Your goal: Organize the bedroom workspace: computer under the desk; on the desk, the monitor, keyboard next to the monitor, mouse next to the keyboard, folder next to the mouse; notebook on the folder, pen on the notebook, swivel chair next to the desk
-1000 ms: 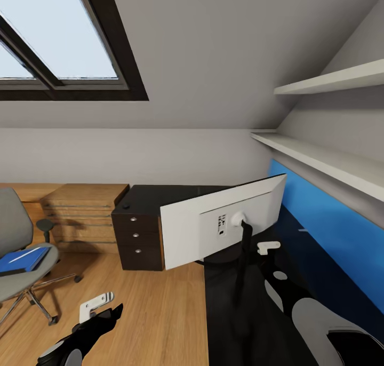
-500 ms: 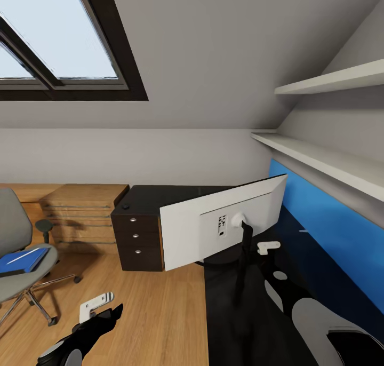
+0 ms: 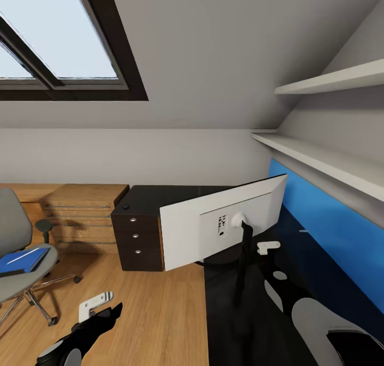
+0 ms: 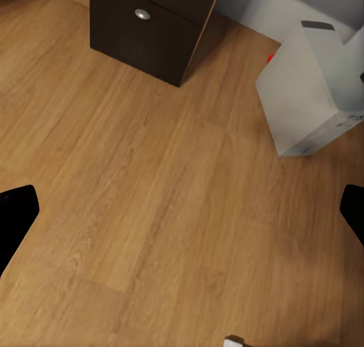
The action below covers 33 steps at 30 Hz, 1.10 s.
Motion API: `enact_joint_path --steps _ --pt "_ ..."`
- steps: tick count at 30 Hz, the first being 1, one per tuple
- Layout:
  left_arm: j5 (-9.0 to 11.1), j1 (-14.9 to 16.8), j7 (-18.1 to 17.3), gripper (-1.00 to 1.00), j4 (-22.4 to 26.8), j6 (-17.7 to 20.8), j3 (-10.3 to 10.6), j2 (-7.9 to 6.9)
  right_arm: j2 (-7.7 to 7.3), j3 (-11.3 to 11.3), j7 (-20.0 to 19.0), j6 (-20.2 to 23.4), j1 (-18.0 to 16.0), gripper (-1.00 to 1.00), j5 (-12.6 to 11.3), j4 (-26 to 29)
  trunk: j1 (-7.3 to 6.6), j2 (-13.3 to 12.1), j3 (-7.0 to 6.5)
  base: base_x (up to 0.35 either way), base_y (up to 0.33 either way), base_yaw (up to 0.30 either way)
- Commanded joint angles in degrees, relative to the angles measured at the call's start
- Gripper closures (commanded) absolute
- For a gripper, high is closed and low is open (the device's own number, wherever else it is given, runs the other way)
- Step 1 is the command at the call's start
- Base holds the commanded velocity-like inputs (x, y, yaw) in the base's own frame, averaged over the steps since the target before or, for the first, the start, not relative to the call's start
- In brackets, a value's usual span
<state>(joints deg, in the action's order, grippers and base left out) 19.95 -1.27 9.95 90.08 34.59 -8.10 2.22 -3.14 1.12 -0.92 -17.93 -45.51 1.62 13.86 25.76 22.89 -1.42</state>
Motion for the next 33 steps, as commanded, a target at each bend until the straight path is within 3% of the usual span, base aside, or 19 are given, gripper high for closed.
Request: enact_joint_path --steps 1,11,33 --pt "0.61 0.01 0.42 -1.0 0.18 0.22 0.0 0.05 -0.04 0.07 -0.05 -0.18 -0.02 -1.0 0.19 -0.06 0.02 0.03 0.01 0.0 0.0 0.0" --pt "0.61 0.0 0.42 -1.0 0.35 0.24 0.11 0.1 -0.03 0.11 -0.05 -0.18 -0.02 -1.0 0.23 -0.1 2.22 4.04 1.8 0.0 0.0 0.0" --pt "0.53 0.01 0.35 -1.0 0.27 0.26 0.19 -0.02 -0.02 0.11 -0.05 -0.18 -0.02 -1.0 0.32 -0.14 2.22 4.04 1.8 0.066 0.0 0.0"
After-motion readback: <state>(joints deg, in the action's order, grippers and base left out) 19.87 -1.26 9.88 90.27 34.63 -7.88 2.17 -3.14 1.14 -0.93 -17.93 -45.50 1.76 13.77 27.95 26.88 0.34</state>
